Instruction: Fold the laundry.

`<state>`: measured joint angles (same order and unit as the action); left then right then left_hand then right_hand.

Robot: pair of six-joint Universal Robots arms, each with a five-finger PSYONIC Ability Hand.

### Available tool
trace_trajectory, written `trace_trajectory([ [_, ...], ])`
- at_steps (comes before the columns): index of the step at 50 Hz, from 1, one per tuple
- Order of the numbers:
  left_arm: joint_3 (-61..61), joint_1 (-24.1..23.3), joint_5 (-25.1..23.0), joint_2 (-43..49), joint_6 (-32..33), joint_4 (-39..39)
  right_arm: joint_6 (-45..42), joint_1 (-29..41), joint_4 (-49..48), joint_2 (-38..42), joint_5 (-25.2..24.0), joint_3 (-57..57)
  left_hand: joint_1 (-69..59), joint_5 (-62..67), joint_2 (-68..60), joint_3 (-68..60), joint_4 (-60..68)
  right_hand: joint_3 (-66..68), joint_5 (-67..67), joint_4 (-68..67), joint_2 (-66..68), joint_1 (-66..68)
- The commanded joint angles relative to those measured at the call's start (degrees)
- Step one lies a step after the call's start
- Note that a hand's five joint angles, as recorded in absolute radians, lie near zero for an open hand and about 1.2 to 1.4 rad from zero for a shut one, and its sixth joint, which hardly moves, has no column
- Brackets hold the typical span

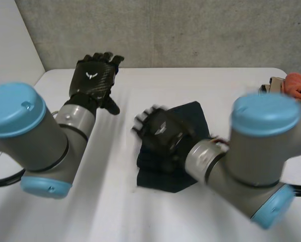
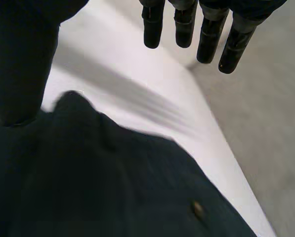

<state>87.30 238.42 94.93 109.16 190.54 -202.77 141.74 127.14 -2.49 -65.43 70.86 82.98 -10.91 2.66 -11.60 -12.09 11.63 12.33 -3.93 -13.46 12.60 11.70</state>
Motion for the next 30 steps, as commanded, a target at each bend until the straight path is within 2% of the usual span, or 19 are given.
trace_trajectory([
  [1, -10.9, -3.9, -0.4, 8.5, -0.1, 5.4, 29.8, -12.4, 2.4, -6.6, 2.4, -2.2, 0.7, -2.4, 1.4, 1.9, -1.4, -2.3, 3.9, 3.5, -2.6, -1.7],
  [3, -14.4, -5.8, -0.4, 12.1, -0.2, 8.3, 33.9, -14.2, 4.1, -5.0, 2.4, -3.3, 0.5, -2.3, 1.2, 1.7, -1.2, -2.3, 3.9, 3.5, -2.6, -1.7],
  [6, -17.5, -7.2, -0.4, 15.8, -0.1, 10.6, 34.0, -14.4, 6.2, -1.6, 3.0, -5.2, 0.5, -2.3, 1.2, 1.7, -1.2, -2.3, 3.9, 3.5, -2.6, -1.7],
  [10, -22.2, -8.7, -0.4, 21.1, -0.1, 14.1, 30.2, -14.5, 9.9, 4.5, 3.9, -8.4, 0.5, -2.3, 1.2, 1.7, -1.2, -2.3, 3.9, 3.5, -2.6, -1.7],
  [18, -27.1, -10.2, -2.2, 29.5, 0.4, 21.9, 24.5, -14.3, 10.8, 14.2, 8.3, -12.1, -0.3, -1.4, 0.4, 0.9, -0.4, -2.3, 3.9, 3.5, -2.6, -1.7],
  [24, -27.5, -9.7, -2.5, 30.8, 0.7, 24.9, 19.9, -14.5, 10.5, 17.4, 10.2, -12.5, -0.7, -1.1, 0.0, 0.5, -0.1, -2.3, 3.9, 3.5, -2.6, -1.7],
  [30, -29.4, -9.4, -2.7, 30.1, 3.0, 29.0, 17.0, -14.7, 10.0, 15.5, 11.5, -11.8, -1.2, -0.6, -0.5, 0.0, 0.4, -2.3, 3.9, 3.5, -2.6, -1.7],
])
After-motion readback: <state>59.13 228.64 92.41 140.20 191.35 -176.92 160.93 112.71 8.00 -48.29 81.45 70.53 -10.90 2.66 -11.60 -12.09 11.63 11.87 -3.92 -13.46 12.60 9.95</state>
